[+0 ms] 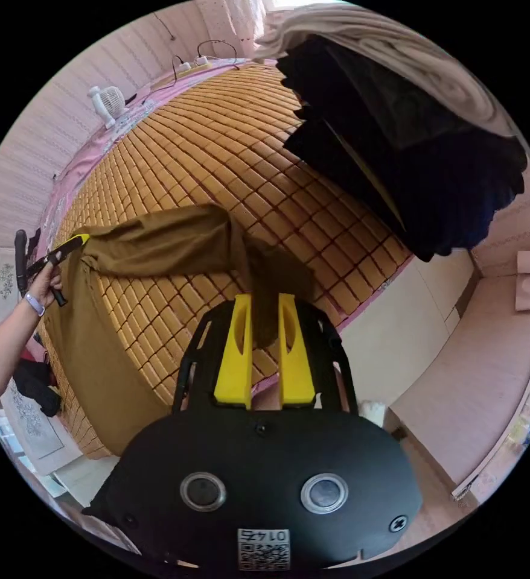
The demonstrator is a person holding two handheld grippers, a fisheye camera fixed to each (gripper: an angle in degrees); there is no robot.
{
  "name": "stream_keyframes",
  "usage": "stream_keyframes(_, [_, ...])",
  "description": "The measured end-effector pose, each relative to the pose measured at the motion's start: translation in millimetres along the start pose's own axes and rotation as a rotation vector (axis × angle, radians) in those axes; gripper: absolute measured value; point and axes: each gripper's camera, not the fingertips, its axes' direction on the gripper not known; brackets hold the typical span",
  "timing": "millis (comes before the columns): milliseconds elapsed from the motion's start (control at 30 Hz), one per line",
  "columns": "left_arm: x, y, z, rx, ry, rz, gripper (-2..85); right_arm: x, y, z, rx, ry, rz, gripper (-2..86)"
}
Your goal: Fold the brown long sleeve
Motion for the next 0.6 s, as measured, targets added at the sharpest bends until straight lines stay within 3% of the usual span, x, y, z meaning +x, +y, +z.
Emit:
stream_keyframes(33, [-0.1,-2.2,1.2,-0.005,0.024,0.001,2.4,4.7,2.1,-4.5,0.006,-0.039,0.009,2.6])
stream_keyframes(133, [-2.1,-10.3,2.9,-0.022,0.050,-0.010,-0.4,42.2,4.3,-28.0,0.006,-0.461,0.117,0.9])
stream_keyframes(200, [-3.6,-16.2,2.6,-0.032,0.042,-0.016,-0.6,85.6,3.3,-45.5,0.104,-0.657,0.298,0.7])
stream_keyframes(267, [-5.7,-20.8,2.1,-0.022,0.037,-0.026,-0.7,109.9,4.5,-55.4,0.224,-0.679,0.362,1.0])
stream_keyframes(400, [-13.0,-28.1,2.3,0.008,0.089,-0.095,1.2,132.8,21.4,-41.4,0.304,-0.452,0.480,3.3])
stream_keyframes(500, [-17.3,-32.0,-5.4,0.031,0.126,-0.126,4.4,137.0,41.8,-30.4,0.365,-0.506,0.578,7.3])
stream_keyframes(600, [-17.8,-33.0,-17.4,0.069,0.122,-0.124,4.8,114.5,41.0,-23.5,0.348,-0.447,0.506,8.4])
